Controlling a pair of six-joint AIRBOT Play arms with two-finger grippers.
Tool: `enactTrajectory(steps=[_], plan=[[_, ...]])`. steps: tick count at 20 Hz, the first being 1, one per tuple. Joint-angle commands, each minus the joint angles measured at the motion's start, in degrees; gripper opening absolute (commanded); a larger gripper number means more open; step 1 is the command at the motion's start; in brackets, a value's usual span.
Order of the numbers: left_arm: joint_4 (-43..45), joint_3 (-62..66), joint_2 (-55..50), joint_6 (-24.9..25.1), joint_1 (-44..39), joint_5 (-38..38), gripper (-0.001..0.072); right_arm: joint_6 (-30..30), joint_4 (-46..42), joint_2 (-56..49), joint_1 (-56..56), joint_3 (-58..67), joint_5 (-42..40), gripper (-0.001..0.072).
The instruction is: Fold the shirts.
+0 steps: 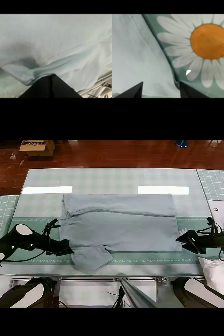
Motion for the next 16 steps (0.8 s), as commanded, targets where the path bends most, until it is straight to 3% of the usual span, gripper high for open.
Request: enactTrajectory(steps=[1,5,7,11,14,16], plan=[[-0.7,0.0,0.0,0.0,0.0,0.5,0.0028,-0.2,0.1,-0.1,1.2,-0.5,1.0,0.0435],[-1.2,0.0,0.0,0.2,0.0,1.4,0.0028,-2.8,-0.4,-0.1,10.4,-0.4,2.8,0.0293],[-1.2,0.9,0.3,2.3,0.0,1.6,0.0027,-2.8,-0.9,0.0,13.8,1.0,3.9,0.0025],[-1.3,10.4,4.2,3.4,0.0,0.1,0.0027,-3.7,1.2,3.0,14.2,9.8,7.9,0.0029],[-3.9,20.6,5.3,3.4,0.0,0.5,0.0028,0.7,10.4,5.6,14.4,16.5,2.5,0.0029],[-7.2,25.4,5.1,3.3,0.0,5.0,0.0027,0.7,14.4,5.5,16.6,19.6,-2.4,0.0028]])
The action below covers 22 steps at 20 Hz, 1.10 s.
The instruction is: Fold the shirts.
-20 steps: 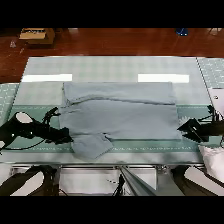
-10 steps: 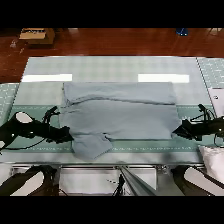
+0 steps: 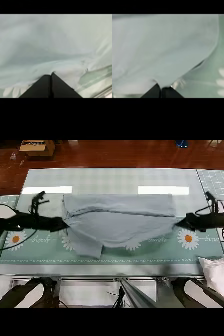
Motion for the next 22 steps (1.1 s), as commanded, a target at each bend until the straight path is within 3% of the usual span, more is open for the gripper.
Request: enactTrajectory(steps=[1,6,8,12,17,22], plan=[[-4.2,8.6,0.0,-0.6,0.0,7.2,0.0028,1.6,6.8,1.0,3.6,5.6,-9.0,0.0028],[-4.7,12.9,-8.9,-1.7,0.2,11.6,0.0027,6.6,7.7,-2.0,10.5,5.7,-33.1,0.0028],[-6.6,16.3,-14.1,-1.7,1.4,13.0,0.0027,7.1,11.2,-4.9,10.9,5.7,-38.6,0.0028],[-13.9,25.5,-23.8,-1.7,3.3,13.0,0.0027,7.1,14.1,-10.3,11.1,5.8,-41.5,0.0028],[-15.4,36.1,-34.7,-1.7,1.9,9.9,0.0028,6.4,14.1,-14.7,13.9,5.8,-46.2,0.0028],[-15.3,38.3,-41.0,-1.9,2.1,9.1,0.0028,6.7,14.6,-16.9,16.5,5.8,-53.9,0.0028]])
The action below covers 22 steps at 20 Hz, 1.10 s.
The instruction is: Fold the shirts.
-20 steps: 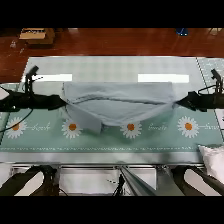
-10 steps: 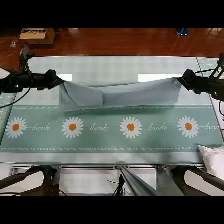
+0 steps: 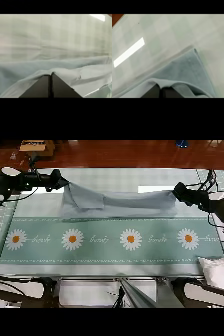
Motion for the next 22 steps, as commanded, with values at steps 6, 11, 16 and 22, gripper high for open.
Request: enactTrajectory(steps=[6,11,16,22], plan=[[6.5,1.6,-6.4,0.0,0.3,-6.6,0.0029,0.1,-2.9,-2.2,1.4,0.0,-4.2,0.0029],[7.2,1.6,-6.3,-0.5,3.4,-12.7,0.0344,0.1,-8.1,-2.1,1.4,0.0,-1.7,0.0032],[7.1,1.6,-4.3,-0.4,8.0,-20.0,0.0389,0.2,-18.4,0.5,0.6,0.0,-0.7,0.0324],[6.9,1.6,-1.0,0.7,9.6,-23.4,0.0389,13.4,-26.8,2.3,-8.5,0.0,6.0,0.0473]])
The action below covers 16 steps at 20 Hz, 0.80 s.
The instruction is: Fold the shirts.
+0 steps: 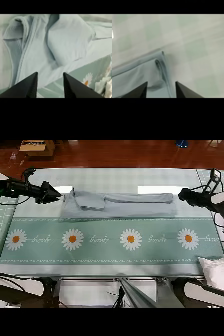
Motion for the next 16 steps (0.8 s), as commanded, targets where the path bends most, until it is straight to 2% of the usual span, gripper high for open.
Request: enactTrajectory(steps=[1,2,4,10,12,14,15,16], plan=[[-0.2,0.0,1.4,0.5,0.1,-1.8,0.0388,8.3,-1.7,-0.8,-5.6,0.0,5.7,0.0522],[-0.2,0.0,1.4,0.6,-0.3,-1.8,0.0389,8.2,1.5,-2.0,-6.9,0.0,7.6,0.055],[-0.2,0.0,1.3,1.1,-1.3,-1.8,0.0389,3.2,10.7,-4.6,-8.1,0.0,10.2,0.0597],[-2.9,0.0,1.5,2.8,-1.7,-1.8,0.0388,-6.1,30.9,-12.1,-5.5,0.0,9.6,0.0597],[-5.2,0.0,1.5,3.6,-1.7,-1.8,0.0388,-9.8,35.7,-14.3,-3.2,0.0,8.1,0.0592],[-6.9,0.0,1.5,3.6,-1.7,-1.8,0.0388,-10.5,38.4,-16.0,-0.1,0.0,4.8,0.0585],[-7.5,0.0,1.5,3.6,-1.7,-1.9,0.0388,-11.1,39.2,-16.5,1.4,0.0,2.7,0.0511],[-8.0,0.0,1.5,3.6,-1.7,-2.3,0.0387,-12.8,39.3,-16.5,3.0,0.0,0.6,0.0331]])
